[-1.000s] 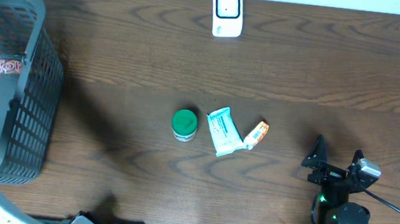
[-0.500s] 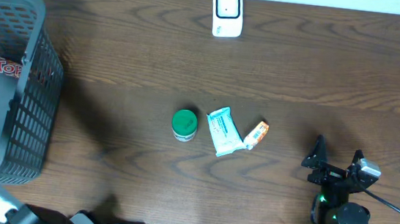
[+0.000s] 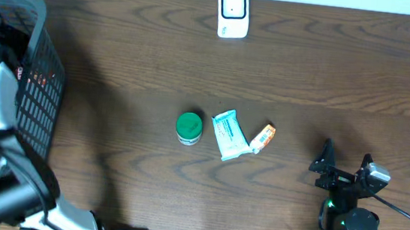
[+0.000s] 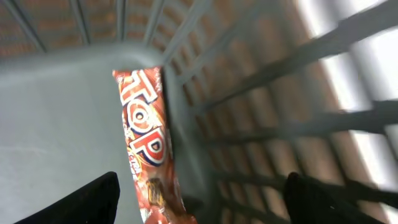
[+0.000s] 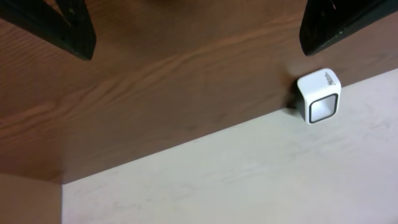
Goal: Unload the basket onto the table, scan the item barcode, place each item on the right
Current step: 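Lower the left gripper inside the basket and align over the Top bar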
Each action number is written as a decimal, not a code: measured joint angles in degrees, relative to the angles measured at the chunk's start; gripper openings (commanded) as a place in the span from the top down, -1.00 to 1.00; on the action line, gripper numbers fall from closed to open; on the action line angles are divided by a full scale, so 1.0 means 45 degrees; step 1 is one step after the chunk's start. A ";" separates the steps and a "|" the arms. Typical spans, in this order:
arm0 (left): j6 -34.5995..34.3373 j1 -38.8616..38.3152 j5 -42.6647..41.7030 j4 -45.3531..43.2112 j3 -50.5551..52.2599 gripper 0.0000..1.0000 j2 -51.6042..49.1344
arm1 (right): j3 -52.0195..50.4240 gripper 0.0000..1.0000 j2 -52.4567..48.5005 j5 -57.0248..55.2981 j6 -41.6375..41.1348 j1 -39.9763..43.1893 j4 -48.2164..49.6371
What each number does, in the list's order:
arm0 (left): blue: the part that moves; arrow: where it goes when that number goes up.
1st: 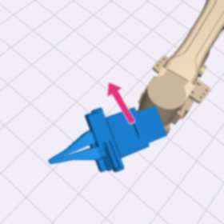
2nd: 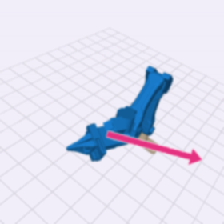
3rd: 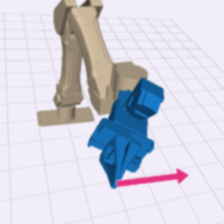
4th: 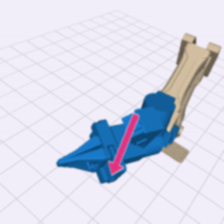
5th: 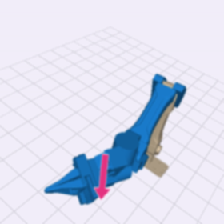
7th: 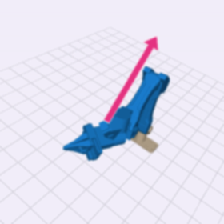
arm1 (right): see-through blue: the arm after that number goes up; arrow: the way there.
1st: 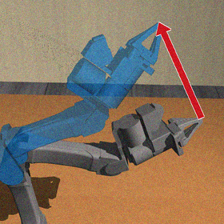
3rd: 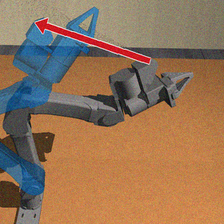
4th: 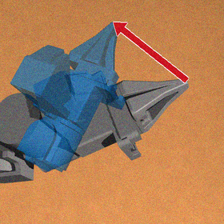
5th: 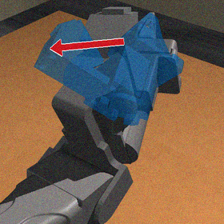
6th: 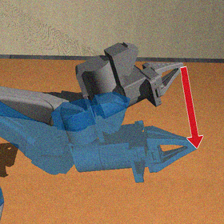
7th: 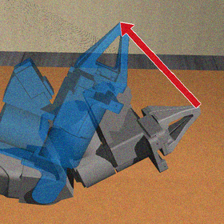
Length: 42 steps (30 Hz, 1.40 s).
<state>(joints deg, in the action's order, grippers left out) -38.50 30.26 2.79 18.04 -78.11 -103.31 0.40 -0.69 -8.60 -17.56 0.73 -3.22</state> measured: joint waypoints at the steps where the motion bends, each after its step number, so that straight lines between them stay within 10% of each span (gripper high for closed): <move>1: -0.0170 -0.0019 0.0112 -0.0121 0.0000 -0.69 -0.0325 | 0.0000 -0.98 0.0000 -0.0005 0.0000 0.0000 0.0000; 24: -0.1783 -0.0107 0.0355 -0.0733 -0.0811 -0.69 -0.1583 | 0.0000 -0.98 0.0000 0.0000 0.0000 0.0005 0.0000; 42: -0.0850 0.1875 0.0189 -0.0398 -0.0058 -0.70 0.2064 | 0.0000 -0.98 0.0000 0.0000 0.0000 0.0010 0.0000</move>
<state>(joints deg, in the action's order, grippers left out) -42.33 38.70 3.64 16.25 -78.37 -94.02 0.40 -0.69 -8.60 -17.56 0.78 -3.22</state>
